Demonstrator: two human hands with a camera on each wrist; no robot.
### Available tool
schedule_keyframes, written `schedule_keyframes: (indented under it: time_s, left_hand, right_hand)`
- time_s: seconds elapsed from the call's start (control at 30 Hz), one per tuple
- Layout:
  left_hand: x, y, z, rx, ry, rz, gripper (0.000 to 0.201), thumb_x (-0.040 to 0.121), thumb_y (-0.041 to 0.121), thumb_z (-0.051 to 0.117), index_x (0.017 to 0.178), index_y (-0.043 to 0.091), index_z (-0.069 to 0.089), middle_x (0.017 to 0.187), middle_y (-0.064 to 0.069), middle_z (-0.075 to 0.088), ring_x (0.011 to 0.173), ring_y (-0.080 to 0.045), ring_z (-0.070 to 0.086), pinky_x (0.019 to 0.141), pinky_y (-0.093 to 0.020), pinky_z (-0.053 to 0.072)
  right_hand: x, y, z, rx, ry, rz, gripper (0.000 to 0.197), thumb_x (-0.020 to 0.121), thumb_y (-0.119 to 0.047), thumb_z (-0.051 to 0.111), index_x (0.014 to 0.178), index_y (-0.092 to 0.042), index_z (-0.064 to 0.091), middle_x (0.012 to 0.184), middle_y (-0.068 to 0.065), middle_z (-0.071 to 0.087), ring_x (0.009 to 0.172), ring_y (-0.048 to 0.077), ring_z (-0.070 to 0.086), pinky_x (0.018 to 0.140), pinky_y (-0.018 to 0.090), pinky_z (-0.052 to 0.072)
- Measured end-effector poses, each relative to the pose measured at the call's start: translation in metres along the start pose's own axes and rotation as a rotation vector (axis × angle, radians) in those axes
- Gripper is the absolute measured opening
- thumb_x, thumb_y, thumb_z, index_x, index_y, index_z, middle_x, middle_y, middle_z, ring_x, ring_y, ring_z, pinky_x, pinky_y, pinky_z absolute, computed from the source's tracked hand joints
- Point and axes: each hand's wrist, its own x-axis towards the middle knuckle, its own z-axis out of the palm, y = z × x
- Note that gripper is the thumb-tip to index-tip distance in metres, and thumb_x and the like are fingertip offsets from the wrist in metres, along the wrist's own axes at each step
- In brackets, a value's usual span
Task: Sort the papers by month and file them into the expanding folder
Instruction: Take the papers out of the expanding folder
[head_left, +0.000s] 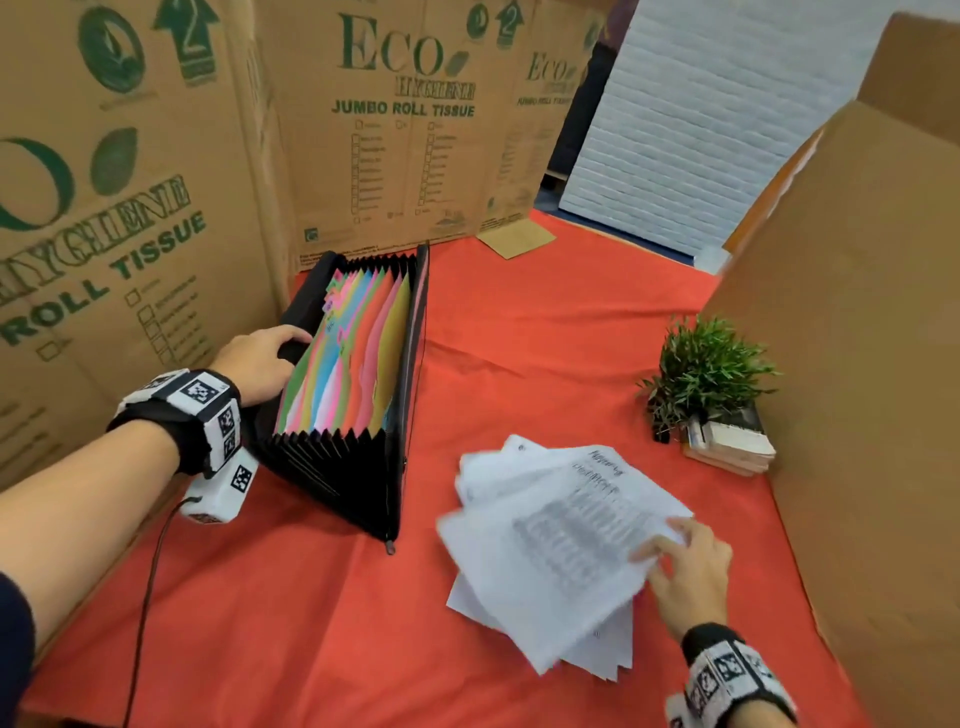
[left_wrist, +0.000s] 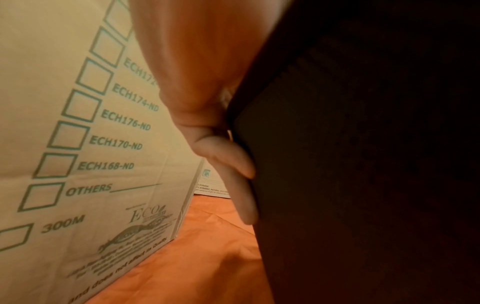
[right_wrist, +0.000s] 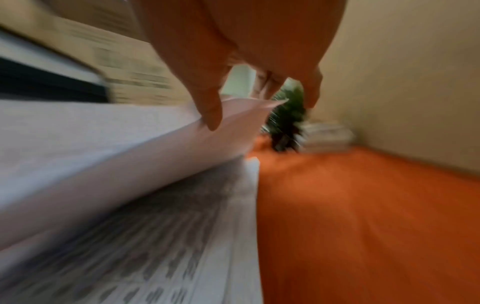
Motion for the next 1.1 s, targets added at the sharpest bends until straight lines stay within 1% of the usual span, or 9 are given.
schedule_keyframes:
  time_s: [0.13, 0.2, 0.3, 0.4, 0.5, 0.63, 0.87, 0.97, 1.1]
  left_hand:
    - [-0.002, 0.014, -0.001, 0.025, 0.006, 0.035, 0.054, 0.084, 0.003, 0.048, 0.13, 0.031, 0.055, 0.119, -0.018, 0.064, 0.077, -0.026, 0.051, 0.058, -0.03, 0.038]
    - [-0.004, 0.023, -0.001, 0.033, 0.012, 0.048, 0.054, 0.085, 0.003, 0.047, 0.129, 0.031, 0.054, 0.116, -0.018, 0.065, 0.076, -0.027, 0.052, 0.056, -0.029, 0.037]
    - [-0.005, 0.031, 0.001, 0.059, 0.029, 0.087, 0.052, 0.086, 0.006, 0.048, 0.13, 0.033, 0.054, 0.12, -0.017, 0.064, 0.084, -0.032, 0.062, 0.062, -0.03, 0.039]
    - [-0.003, 0.035, 0.002, 0.07, 0.044, 0.107, 0.052, 0.085, 0.007, 0.049, 0.128, 0.035, 0.054, 0.116, -0.016, 0.065, 0.07, -0.025, 0.059, 0.06, -0.03, 0.039]
    - [-0.003, 0.038, 0.004, 0.075, 0.041, 0.101, 0.056, 0.085, 0.006, 0.047, 0.132, 0.035, 0.051, 0.112, -0.018, 0.065, 0.066, -0.023, 0.054, 0.058, -0.029, 0.037]
    - [-0.002, 0.041, 0.006, 0.063, 0.043, 0.102, 0.055, 0.087, 0.007, 0.046, 0.134, 0.036, 0.049, 0.099, -0.016, 0.063, 0.055, -0.018, 0.055, 0.05, -0.027, 0.035]
    - [-0.004, 0.046, 0.008, 0.079, 0.075, 0.154, 0.053, 0.088, 0.014, 0.047, 0.137, 0.033, 0.048, 0.099, -0.014, 0.066, 0.072, -0.024, 0.054, 0.066, -0.03, 0.041]
    - [-0.009, 0.052, 0.008, 0.115, 0.089, 0.164, 0.046, 0.092, 0.04, 0.05, 0.138, 0.032, 0.045, 0.113, -0.009, 0.066, 0.095, -0.026, 0.062, 0.076, -0.034, 0.049]
    - [-0.016, 0.063, 0.008, 0.188, 0.058, 0.14, 0.091, 0.073, 0.089, 0.039, 0.143, 0.031, 0.039, 0.136, -0.001, 0.056, 0.117, -0.024, 0.058, 0.087, -0.039, 0.052]
  right_hand:
    - [-0.014, 0.015, 0.031, 0.151, -0.044, 0.313, 0.064, 0.068, 0.018, 0.061, 0.05, -0.044, 0.057, 0.124, 0.02, 0.053, 0.113, 0.039, 0.047, 0.102, 0.033, 0.025]
    - [-0.016, 0.025, 0.043, 0.263, -0.077, 0.421, 0.061, 0.071, 0.016, 0.059, 0.056, -0.044, 0.062, 0.117, 0.021, 0.059, 0.113, 0.037, 0.051, 0.102, 0.038, 0.034]
    - [-0.009, 0.029, 0.05, 0.524, -0.012, 0.621, 0.046, 0.08, 0.011, 0.057, 0.081, -0.035, 0.066, 0.099, 0.017, 0.067, 0.086, 0.031, 0.065, 0.072, 0.031, 0.053]
    - [0.0, 0.022, 0.052, 0.839, 0.087, 0.865, 0.02, 0.096, 0.004, 0.04, 0.093, -0.014, 0.048, 0.089, 0.013, 0.056, 0.053, 0.015, 0.063, 0.044, 0.023, 0.049]
    - [0.005, 0.013, 0.06, 1.11, 0.025, 1.06, 0.022, 0.091, -0.005, 0.059, 0.108, -0.01, 0.045, 0.085, 0.014, 0.06, 0.062, 0.022, 0.065, 0.056, 0.03, 0.055]
    - [0.015, 0.006, 0.068, 0.896, -0.2, 0.94, 0.013, 0.083, 0.006, 0.062, 0.094, 0.003, 0.066, 0.09, 0.023, 0.07, 0.079, 0.031, 0.067, 0.088, 0.053, 0.053]
    - [0.047, -0.012, 0.017, 0.527, -0.036, 0.724, 0.032, 0.095, -0.01, 0.056, 0.119, 0.01, 0.056, 0.122, 0.027, 0.06, 0.114, 0.04, 0.055, 0.094, 0.039, 0.04]
    - [0.051, -0.016, 0.015, 0.396, -0.084, 0.735, 0.039, 0.097, -0.024, 0.054, 0.12, 0.007, 0.055, 0.123, 0.027, 0.059, 0.116, 0.043, 0.053, 0.097, 0.04, 0.038]
    - [0.069, -0.042, 0.014, 0.208, -0.013, 0.579, 0.052, 0.091, -0.026, 0.063, 0.125, 0.01, 0.047, 0.121, 0.033, 0.054, 0.117, 0.044, 0.048, 0.099, 0.048, 0.039]
